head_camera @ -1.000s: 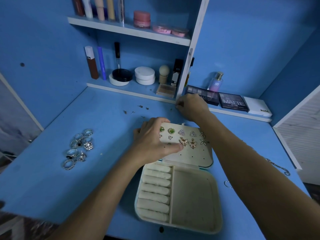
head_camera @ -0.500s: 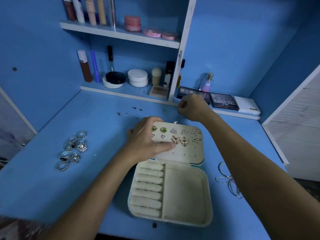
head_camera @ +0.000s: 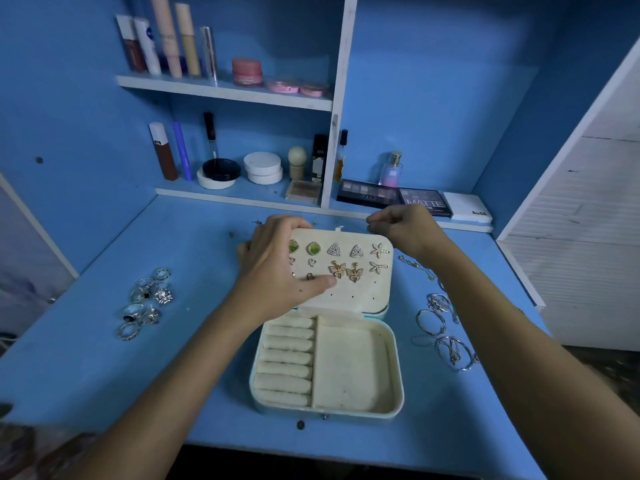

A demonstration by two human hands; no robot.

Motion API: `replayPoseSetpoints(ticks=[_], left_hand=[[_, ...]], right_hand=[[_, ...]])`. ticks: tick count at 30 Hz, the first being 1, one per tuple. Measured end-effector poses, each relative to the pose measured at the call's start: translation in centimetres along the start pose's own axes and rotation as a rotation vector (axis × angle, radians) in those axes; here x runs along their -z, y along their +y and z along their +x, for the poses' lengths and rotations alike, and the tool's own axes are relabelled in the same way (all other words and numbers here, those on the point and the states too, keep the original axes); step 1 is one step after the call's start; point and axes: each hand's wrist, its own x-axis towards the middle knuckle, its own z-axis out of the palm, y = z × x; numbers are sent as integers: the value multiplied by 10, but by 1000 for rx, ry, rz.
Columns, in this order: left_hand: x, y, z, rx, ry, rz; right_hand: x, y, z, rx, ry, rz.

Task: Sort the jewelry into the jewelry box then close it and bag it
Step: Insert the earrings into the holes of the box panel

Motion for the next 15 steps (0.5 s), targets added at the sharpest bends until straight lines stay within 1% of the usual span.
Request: replayPoseSetpoints(ticks=[4,8,11,15], left_hand=[[6,7,-7,-158,140,148],[13,18,-18,-284,256,248],[16,20,-25,-358,285,307],[17,21,-33,-456,335,393]], right_hand=[[-3,-2,-19,10,-33,152],[-4,-6,-38,46,-75,85],[-3,-11,-53,53,-111,83],[-4,-12,-66,30,-166,170]])
